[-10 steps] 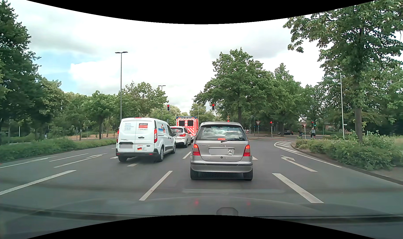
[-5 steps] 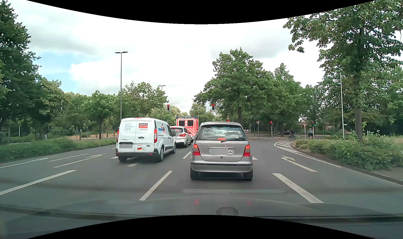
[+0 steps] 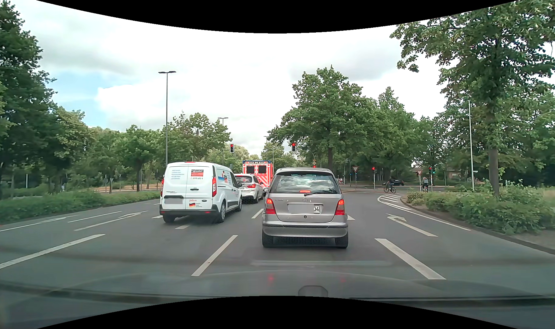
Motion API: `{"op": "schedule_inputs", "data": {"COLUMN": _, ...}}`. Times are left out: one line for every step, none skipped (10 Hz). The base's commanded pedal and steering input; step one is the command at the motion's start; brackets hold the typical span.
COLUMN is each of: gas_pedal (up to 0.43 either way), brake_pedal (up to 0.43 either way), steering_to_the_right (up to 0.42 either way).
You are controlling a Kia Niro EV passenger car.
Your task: Follow the waypoints while adhering to traffic rules and regulations
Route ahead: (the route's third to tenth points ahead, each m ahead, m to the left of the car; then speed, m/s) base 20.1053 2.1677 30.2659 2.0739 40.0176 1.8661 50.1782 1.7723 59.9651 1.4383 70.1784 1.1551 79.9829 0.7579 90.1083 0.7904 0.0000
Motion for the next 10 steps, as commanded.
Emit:
{"op": "schedule_inputs", "data": {"gas_pedal": 0.0, "brake_pedal": 0.195, "steering_to_the_right": -0.007}}
{"op": "schedule_inputs", "data": {"gas_pedal": 0.0, "brake_pedal": 0.195, "steering_to_the_right": -0.007}}
{"op": "schedule_inputs", "data": {"gas_pedal": 0.0, "brake_pedal": 0.195, "steering_to_the_right": -0.007}}
{"op": "schedule_inputs", "data": {"gas_pedal": 0.0, "brake_pedal": 0.195, "steering_to_the_right": -0.007}}
{"op": "schedule_inputs", "data": {"gas_pedal": 0.0, "brake_pedal": 0.195, "steering_to_the_right": -0.007}}
{"op": "schedule_inputs", "data": {"gas_pedal": 0.0, "brake_pedal": 0.195, "steering_to_the_right": -0.007}}
{"op": "schedule_inputs", "data": {"gas_pedal": 0.0, "brake_pedal": 0.195, "steering_to_the_right": -0.007}}
{"op": "schedule_inputs", "data": {"gas_pedal": 0.0, "brake_pedal": 0.195, "steering_to_the_right": -0.007}}
{"op": "schedule_inputs", "data": {"gas_pedal": 0.0, "brake_pedal": 0.195, "steering_to_the_right": -0.007}}
{"op": "schedule_inputs", "data": {"gas_pedal": 0.0, "brake_pedal": 0.195, "steering_to_the_right": -0.007}}
